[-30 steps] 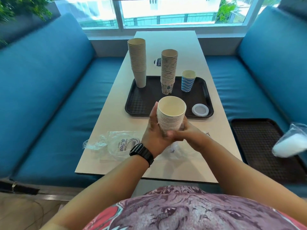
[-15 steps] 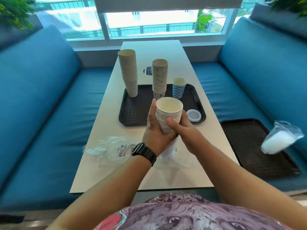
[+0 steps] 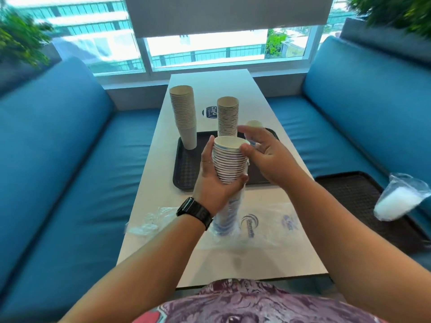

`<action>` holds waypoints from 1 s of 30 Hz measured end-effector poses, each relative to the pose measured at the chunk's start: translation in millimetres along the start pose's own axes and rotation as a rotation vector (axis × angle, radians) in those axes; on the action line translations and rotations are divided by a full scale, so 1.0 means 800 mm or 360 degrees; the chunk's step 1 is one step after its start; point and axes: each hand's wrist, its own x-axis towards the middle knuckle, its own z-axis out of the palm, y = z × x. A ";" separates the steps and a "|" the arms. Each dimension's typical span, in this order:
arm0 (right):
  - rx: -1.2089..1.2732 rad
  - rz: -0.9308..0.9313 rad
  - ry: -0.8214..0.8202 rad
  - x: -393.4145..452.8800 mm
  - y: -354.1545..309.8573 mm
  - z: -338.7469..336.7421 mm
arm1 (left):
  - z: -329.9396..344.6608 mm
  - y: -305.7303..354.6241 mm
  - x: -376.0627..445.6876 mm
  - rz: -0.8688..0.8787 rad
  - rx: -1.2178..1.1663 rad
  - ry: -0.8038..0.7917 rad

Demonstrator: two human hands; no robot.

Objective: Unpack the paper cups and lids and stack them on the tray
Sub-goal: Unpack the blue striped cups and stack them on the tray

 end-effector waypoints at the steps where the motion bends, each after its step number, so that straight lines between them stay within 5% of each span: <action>1: -0.0032 -0.0005 -0.0032 0.004 0.000 0.000 | -0.002 -0.004 0.000 -0.0014 -0.0010 0.0000; 18: -0.0224 -0.0056 -0.0209 0.074 0.035 -0.042 | 0.040 -0.010 0.020 -0.0257 -0.0099 0.0036; 30: -0.0278 -0.0112 0.0268 0.144 0.057 -0.101 | 0.070 -0.023 0.043 -0.0366 -0.0095 0.0082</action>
